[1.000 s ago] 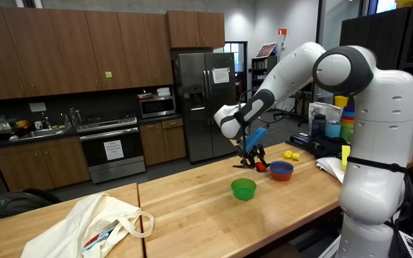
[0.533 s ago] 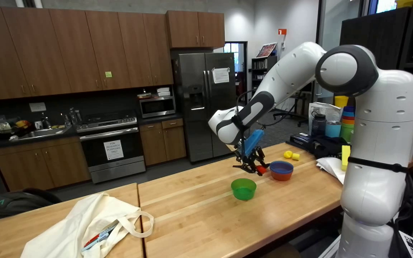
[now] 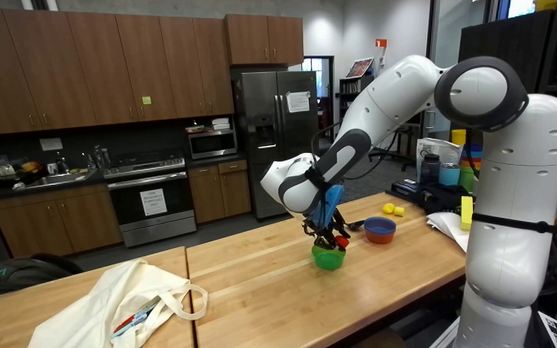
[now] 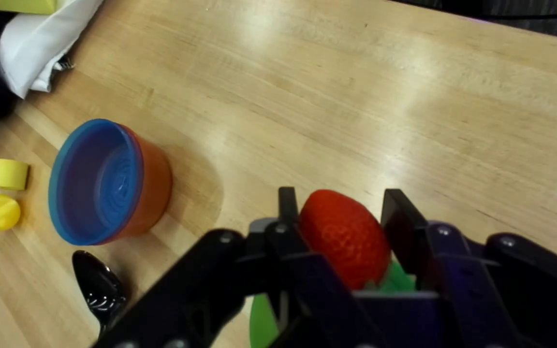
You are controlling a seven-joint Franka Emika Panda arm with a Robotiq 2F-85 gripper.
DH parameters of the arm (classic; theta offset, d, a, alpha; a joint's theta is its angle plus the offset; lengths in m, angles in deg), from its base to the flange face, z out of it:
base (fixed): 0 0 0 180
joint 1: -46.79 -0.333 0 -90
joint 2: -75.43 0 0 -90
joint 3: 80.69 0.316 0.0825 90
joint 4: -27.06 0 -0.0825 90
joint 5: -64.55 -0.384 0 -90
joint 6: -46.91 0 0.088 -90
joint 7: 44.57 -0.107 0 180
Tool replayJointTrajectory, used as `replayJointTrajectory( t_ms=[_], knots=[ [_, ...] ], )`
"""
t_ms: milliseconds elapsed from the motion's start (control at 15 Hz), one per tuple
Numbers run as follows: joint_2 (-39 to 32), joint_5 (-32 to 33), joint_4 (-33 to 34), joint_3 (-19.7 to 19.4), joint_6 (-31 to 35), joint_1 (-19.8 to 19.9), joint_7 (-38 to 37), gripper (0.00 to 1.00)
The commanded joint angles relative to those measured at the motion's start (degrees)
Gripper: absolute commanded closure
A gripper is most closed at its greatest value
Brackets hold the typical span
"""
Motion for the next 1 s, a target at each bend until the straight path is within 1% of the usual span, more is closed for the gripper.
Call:
replayJointTrajectory(
  t_ms=[0,200,267,467,600,733,933],
  knots=[
    [0.7,0.1,-0.3,1.2,0.1,-1.3,-1.5,0.78],
    [1.0,0.3,-1.0,1.0,0.8,-1.1,-1.5,0.78],
    [2.1,0.1,-2.0,0.4,1.2,-0.5,0.3,0.78],
    [5.1,0.5,-3.5,-3.1,2.1,3.0,5.0,0.78],
    [5.6,0.4,-1.0,-6.2,1.7,6.1,8.0,0.78],
    [4.6,-0.1,3.8,-8.9,0.8,9.0,10.1,0.78],
    [1.9,-1.5,12.6,-11.0,-0.5,11.4,10.0,0.78]
  ],
)
